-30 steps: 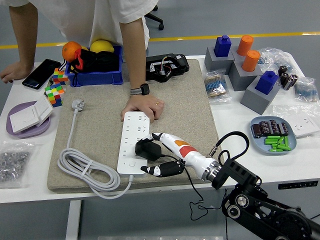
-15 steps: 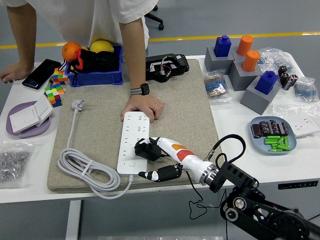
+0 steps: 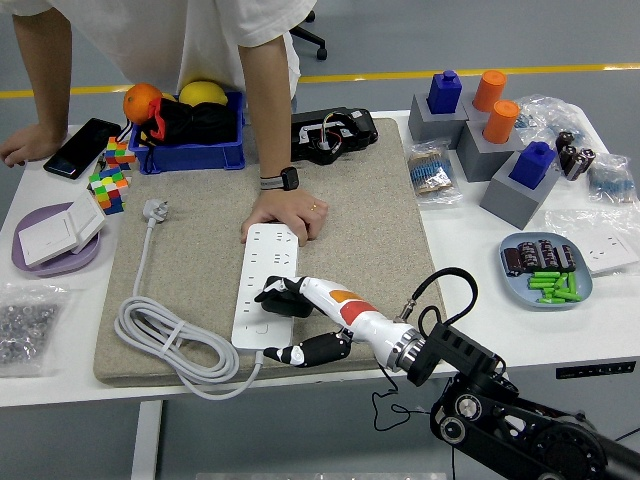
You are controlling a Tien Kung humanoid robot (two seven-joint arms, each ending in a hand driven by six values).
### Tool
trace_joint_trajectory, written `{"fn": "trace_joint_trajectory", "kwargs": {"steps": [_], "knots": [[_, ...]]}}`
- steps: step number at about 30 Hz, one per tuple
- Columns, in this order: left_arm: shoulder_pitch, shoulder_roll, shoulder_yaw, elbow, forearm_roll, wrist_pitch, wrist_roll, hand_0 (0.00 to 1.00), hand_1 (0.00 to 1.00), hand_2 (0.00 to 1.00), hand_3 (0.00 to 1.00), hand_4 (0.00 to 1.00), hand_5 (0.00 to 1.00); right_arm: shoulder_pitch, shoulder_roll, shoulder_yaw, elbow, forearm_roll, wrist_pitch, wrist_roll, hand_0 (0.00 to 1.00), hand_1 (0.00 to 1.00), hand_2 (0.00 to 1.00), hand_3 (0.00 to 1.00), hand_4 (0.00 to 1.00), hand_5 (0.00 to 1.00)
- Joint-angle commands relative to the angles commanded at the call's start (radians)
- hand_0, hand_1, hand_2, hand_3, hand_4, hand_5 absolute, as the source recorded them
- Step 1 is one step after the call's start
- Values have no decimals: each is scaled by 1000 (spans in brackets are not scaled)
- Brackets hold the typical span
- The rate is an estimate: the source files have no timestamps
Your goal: Press the white button,pick up the black plug,place it near the board,insert it into the board
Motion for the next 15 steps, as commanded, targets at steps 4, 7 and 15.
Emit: {"fn": "trace_joint_trajectory", "kwargs": {"steps": [4,7,15], "knots": [[0,0,-1,0,-3,1,0,649,638,631,677,509,110,8,7,-2,-1,0,1,1,848,785,736,688,846,196],[0,0,-1,0,-3,1,0,649,638,631,677,509,111,13,13,-4,-1,-1,1,1,844,780,732,674,842,194],[-1,1,-2,0,-3,1,0,649,638,632,677,510,111,14,11,-9,-3,1,0,2,837,776,727,660,837,191]]}}
